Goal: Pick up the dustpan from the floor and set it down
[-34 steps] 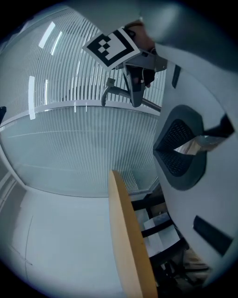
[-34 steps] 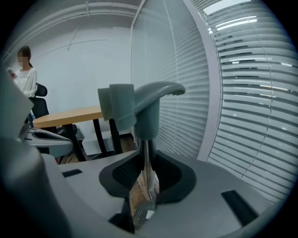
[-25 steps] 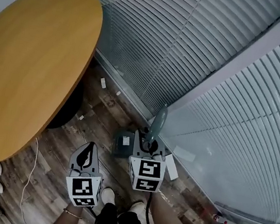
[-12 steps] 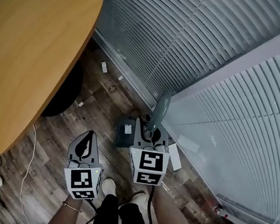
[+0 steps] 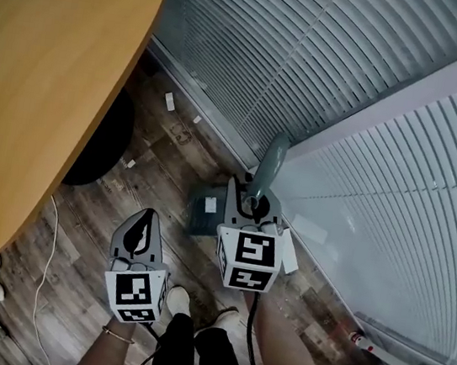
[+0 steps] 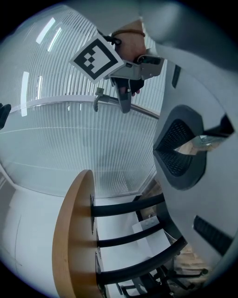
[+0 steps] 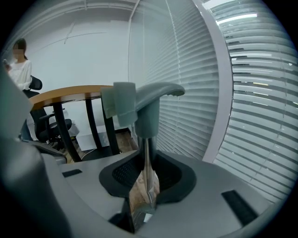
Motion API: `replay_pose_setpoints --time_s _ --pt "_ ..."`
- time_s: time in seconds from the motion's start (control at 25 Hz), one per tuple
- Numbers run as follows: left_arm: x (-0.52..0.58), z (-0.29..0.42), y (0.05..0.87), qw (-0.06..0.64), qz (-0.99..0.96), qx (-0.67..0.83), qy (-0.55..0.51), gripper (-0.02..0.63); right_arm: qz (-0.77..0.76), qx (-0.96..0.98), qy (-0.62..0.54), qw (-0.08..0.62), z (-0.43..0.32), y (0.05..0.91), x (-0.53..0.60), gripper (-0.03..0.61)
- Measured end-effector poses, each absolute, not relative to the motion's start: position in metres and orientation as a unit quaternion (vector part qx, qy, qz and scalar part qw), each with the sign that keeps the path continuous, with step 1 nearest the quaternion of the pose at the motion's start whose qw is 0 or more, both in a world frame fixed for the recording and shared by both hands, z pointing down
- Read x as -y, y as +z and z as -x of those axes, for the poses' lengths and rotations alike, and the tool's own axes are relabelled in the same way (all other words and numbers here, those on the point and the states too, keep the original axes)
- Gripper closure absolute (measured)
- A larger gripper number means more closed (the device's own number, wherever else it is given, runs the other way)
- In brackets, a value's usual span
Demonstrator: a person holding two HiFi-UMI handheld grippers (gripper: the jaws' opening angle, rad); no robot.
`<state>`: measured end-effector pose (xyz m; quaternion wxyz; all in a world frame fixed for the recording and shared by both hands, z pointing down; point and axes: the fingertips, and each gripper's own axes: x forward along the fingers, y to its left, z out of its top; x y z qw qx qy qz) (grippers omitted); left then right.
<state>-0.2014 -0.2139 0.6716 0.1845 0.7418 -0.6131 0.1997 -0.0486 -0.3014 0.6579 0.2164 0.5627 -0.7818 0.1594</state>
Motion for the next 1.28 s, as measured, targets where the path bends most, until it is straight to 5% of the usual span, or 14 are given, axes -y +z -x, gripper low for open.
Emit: replay_pose_setpoints --time_s 1.28 --pt "0.214 0.205 0.666 0.189 -0.745 0.612 0.187 0.601 -0.558 0.781 0.168 0.223 0.045 0.658 0.314 0.468"
